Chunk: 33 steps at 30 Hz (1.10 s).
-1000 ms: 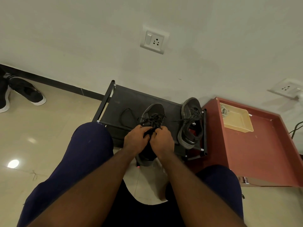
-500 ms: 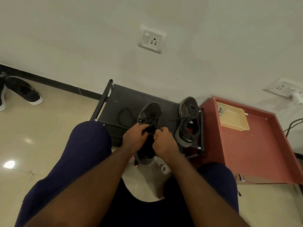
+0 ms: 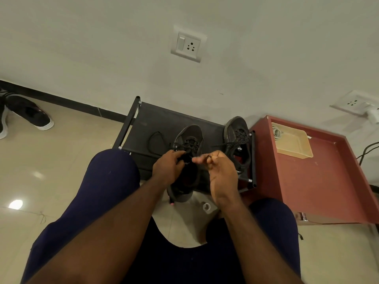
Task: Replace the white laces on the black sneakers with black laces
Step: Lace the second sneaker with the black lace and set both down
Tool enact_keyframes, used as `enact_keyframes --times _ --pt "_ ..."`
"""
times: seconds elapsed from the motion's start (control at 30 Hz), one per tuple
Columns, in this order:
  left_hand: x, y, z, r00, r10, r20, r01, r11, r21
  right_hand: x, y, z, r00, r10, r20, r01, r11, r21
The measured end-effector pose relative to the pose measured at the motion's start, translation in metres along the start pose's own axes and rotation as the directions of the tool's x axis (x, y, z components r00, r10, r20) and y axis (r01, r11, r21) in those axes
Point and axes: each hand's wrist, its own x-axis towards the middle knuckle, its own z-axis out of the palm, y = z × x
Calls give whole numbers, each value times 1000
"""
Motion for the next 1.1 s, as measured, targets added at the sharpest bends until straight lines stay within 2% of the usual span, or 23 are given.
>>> enact_keyframes --times 0.07,0.1,0.13,0.17,0.2,0.23,0.3,0.37,0.43,0.47,0.53,0.67,0.77,0.8,0.83,0.87,0.93,0.97,1.0,1.03,1.07,1.1 --pt "0 0 0 1000 -8 -2 8 1000 18 -2 -10 7 994 23 -102 -8 988 152" --pt "0 1 1 1000 -10 1 10 1000 24 0 -11 8 982 67 -178 -46 992 119" --pt "0 1 1 1000 -11 0 11 1000 26 4 -10 8 963 102 -251 -104 995 4" --pt "0 1 1 1000 -9 1 9 1000 24 9 -7 7 949 101 -299 -164 967 -196" --pt "0 1 1 1000 -7 0 7 1000 21 14 -1 4 950 67 -306 -206 870 -448" --pt "0 0 2 1000 -6 -1 6 1000 19 19 5 1 959 39 -281 -226 705 -673" --pt "1 0 2 1000 11 3 -11 1000 25 24 17 -6 973 67 -222 -231 396 -889" --pt "2 -2 3 1000 28 7 -28 999 24 27 25 -11 970 164 -179 -210 195 -958" --pt "0 -2 3 999 35 4 -35 999 15 26 26 -14 954 277 -114 -112 -22 -993" --pt "-2 -2 3 999 35 0 -35 999 16 26 27 -15 941 329 -72 -41 -103 -994" --pt "-2 -3 3 1000 30 -2 -30 999 14 24 25 -13 918 396 2 77 -173 -982" --pt "1 -1 -1 1000 22 0 -22 999 37 21 11 -3 897 400 186 252 -118 -961" --pt "4 -1 1 1000 -6 23 5 999 36 12 -2 5 919 210 335 364 -119 -924" --pt "4 0 2 999 1 33 -3 999 46 10 -5 7 908 127 399 409 -69 -910" --pt "3 0 2 999 11 45 -14 998 58 9 -6 9 888 64 455 454 32 -890" --pt "4 -1 2 999 20 44 -23 998 57 8 -7 9 875 29 483 469 195 -861" --pt "3 0 1 1000 -18 15 17 999 40 7 -8 8 907 6 422 338 587 -735" --pt "3 0 1 999 -33 -2 33 999 39 8 -8 8 946 -38 321 248 721 -647" --pt "2 -1 2 1000 -24 -14 25 999 40 10 -6 7 981 -88 174 174 799 -575" --pt "2 -2 2 1000 -10 -11 10 999 38 13 -3 5 992 -122 8 107 831 -546" --pt "1 -3 2 1000 8 -8 -7 1000 30 17 1 1 981 -148 -128 47 814 -579" --pt "0 -3 3 1000 15 -3 -14 1000 24 23 5 -4 967 -152 -203 -22 747 -664"
